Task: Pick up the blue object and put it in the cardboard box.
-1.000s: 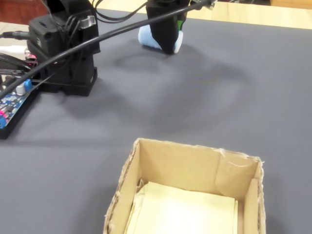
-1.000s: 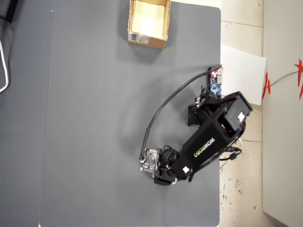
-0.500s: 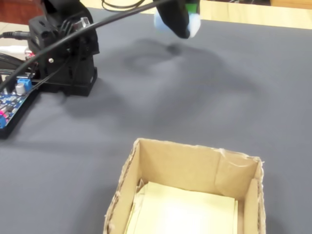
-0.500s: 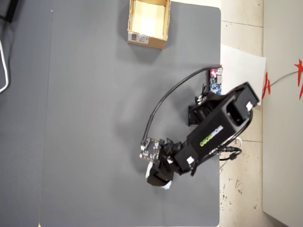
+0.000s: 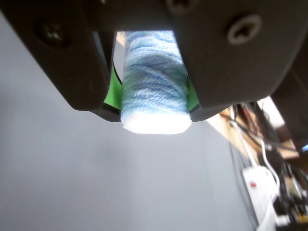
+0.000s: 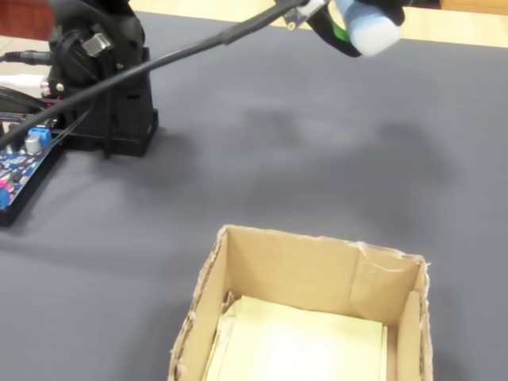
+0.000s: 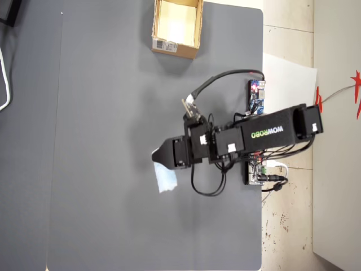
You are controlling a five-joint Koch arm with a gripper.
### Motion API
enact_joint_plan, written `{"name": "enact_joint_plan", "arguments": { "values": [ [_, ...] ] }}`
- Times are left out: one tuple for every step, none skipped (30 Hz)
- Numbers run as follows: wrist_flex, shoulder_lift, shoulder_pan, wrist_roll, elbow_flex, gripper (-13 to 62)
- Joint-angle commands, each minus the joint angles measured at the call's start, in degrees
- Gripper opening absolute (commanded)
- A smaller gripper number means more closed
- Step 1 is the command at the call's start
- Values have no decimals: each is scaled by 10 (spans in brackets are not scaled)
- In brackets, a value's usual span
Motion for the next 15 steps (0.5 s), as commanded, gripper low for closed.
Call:
{"name": "enact_joint_plan", "arguments": {
  "values": [
    [-64,27,54,-64,-36,92],
    [-69,31,69,-74,-37,93],
    [-70,33,82,-85,-38,93],
    [-71,33,103,-107,-43,93],
    [-71,33,120,-126,-47,93],
    [-70,31,142,-150,-53,93],
    [-70,30,164,-160,-55,93],
    [-71,30,178,-166,-55,93],
    [-72,29,199,-176,-57,93],
    [-73,29,220,-192,-60,93],
    [-72,27,241,-206,-65,93],
    [-72,21,262,-220,-74,93],
    [-71,17,278,-231,-83,93],
    [-72,7,302,-243,-95,93],
    [-75,-4,327,-253,-106,93]
  ]
}}
